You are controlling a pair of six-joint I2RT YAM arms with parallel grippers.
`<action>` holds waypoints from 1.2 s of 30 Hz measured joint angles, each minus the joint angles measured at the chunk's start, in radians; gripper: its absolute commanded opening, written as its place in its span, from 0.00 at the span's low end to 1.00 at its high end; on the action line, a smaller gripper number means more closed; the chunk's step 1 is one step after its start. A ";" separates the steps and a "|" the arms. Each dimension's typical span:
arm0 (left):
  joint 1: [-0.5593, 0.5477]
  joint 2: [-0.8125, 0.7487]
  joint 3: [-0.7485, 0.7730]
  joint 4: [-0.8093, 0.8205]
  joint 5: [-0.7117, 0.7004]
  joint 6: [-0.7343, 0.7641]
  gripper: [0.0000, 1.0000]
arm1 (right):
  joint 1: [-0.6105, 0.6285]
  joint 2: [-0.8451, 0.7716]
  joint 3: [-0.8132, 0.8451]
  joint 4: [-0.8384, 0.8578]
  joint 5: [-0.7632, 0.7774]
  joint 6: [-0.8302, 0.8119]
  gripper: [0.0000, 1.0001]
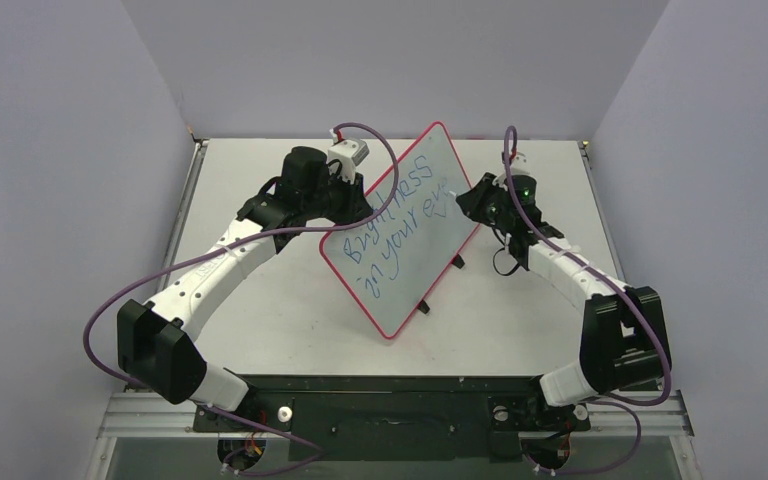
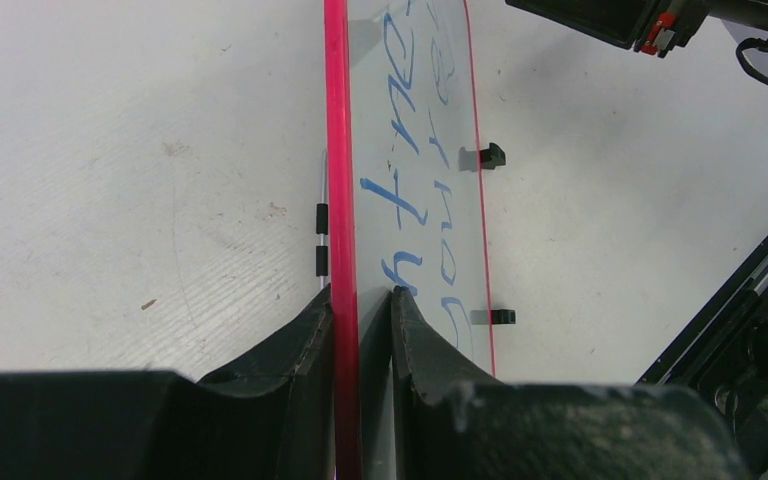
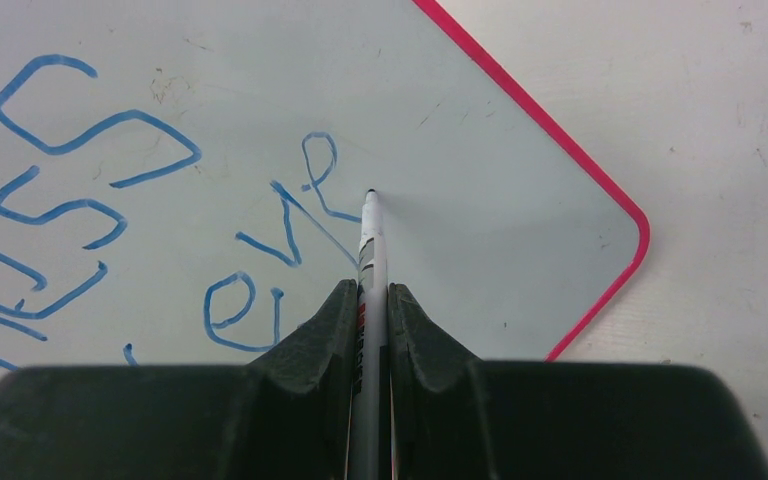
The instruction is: Write a sentence on the whiteboard
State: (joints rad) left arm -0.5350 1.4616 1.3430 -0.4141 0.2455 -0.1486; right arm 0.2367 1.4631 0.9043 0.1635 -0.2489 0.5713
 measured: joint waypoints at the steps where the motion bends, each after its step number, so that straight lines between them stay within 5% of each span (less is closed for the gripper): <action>1: 0.000 0.000 0.000 0.000 0.000 0.000 0.00 | 0.000 0.006 0.008 -0.001 0.003 -0.003 0.00; 21: -0.004 -0.001 0.000 0.004 0.000 0.003 0.00 | -0.016 -0.066 0.024 -0.041 0.032 -0.017 0.00; 36: -0.008 -0.003 0.000 0.006 -0.001 0.005 0.00 | -0.083 0.042 0.148 -0.061 -0.031 -0.010 0.00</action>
State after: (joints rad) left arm -0.5430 1.4582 1.3430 -0.4076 0.2447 -0.1436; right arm 0.1539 1.5047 1.0523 0.1028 -0.2798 0.5610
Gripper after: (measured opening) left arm 0.161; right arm 0.098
